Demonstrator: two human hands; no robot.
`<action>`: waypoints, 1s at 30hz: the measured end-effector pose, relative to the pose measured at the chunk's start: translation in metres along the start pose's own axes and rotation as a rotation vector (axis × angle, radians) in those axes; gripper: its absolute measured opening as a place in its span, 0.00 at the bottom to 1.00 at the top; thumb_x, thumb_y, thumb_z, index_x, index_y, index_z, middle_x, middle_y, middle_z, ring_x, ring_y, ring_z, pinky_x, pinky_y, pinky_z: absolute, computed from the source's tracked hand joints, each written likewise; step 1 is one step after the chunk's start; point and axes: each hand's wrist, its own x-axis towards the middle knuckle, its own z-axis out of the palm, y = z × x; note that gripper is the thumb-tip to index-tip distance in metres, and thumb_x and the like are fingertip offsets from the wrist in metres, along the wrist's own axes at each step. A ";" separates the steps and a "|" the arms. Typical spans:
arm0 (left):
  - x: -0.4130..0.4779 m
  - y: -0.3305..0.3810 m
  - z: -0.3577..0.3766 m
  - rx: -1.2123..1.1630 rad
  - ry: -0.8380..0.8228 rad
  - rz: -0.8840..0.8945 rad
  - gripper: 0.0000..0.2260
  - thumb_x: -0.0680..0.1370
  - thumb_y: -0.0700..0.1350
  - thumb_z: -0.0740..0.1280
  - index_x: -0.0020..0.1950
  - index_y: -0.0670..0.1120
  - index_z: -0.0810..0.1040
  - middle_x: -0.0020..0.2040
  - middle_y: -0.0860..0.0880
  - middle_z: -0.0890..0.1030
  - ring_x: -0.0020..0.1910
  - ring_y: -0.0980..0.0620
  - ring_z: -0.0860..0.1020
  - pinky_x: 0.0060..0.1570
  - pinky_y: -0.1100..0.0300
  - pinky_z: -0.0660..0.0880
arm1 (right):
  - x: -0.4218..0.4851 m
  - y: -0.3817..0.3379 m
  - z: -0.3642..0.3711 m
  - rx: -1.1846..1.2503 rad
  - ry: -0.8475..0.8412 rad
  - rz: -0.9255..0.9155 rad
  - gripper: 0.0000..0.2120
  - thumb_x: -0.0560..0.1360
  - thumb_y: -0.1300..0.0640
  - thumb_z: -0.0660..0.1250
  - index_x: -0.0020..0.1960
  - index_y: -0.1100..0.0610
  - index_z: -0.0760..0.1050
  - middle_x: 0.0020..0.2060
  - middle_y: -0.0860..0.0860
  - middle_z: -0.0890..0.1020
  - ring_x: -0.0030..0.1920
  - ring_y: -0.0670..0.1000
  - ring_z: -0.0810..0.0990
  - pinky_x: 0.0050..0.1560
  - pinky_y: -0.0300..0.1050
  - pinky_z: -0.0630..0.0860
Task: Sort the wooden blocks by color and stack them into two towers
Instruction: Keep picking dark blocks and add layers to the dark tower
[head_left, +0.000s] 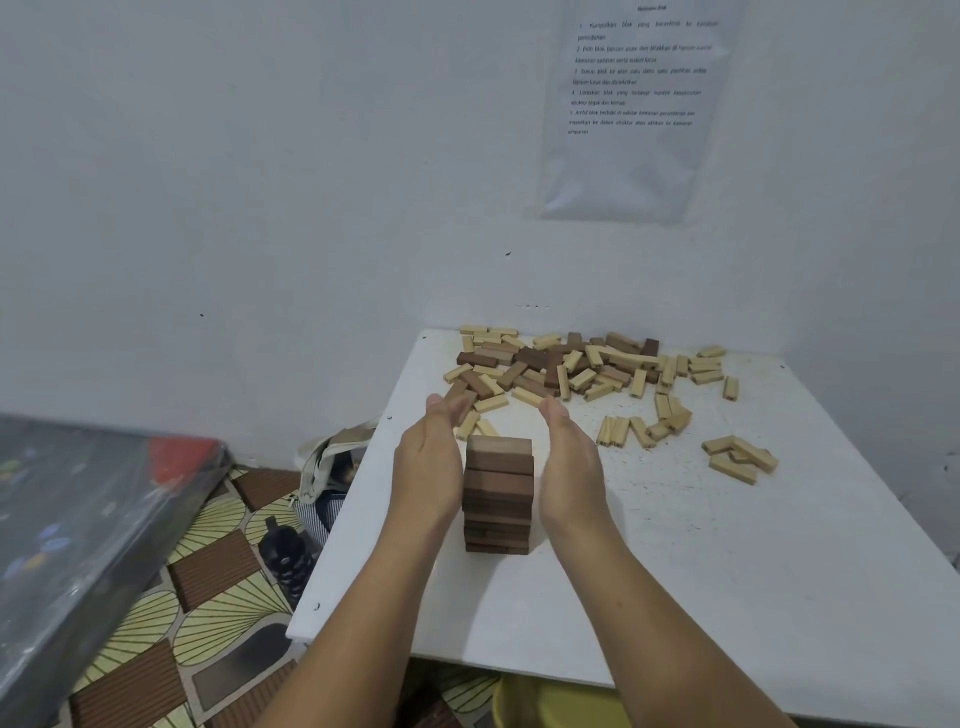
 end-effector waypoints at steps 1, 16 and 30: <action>-0.004 0.004 -0.004 0.022 -0.006 0.021 0.18 0.88 0.55 0.51 0.60 0.60 0.82 0.61 0.64 0.80 0.68 0.60 0.74 0.70 0.59 0.65 | -0.002 -0.001 -0.008 -0.019 -0.002 -0.013 0.24 0.86 0.41 0.50 0.78 0.47 0.68 0.75 0.41 0.70 0.74 0.40 0.64 0.69 0.39 0.59; 0.036 0.114 0.107 0.788 -0.409 0.287 0.17 0.74 0.38 0.61 0.60 0.50 0.79 0.53 0.49 0.82 0.43 0.48 0.81 0.37 0.57 0.77 | 0.076 -0.033 -0.176 -0.480 -0.018 -0.227 0.22 0.85 0.52 0.59 0.78 0.53 0.69 0.75 0.46 0.72 0.75 0.45 0.67 0.74 0.43 0.62; 0.223 0.045 0.140 1.499 -0.793 0.363 0.32 0.75 0.48 0.74 0.77 0.56 0.65 0.63 0.51 0.76 0.59 0.48 0.76 0.58 0.49 0.78 | 0.254 0.013 -0.136 -0.898 -0.171 -0.337 0.13 0.79 0.51 0.69 0.63 0.47 0.81 0.61 0.43 0.78 0.67 0.50 0.73 0.68 0.57 0.71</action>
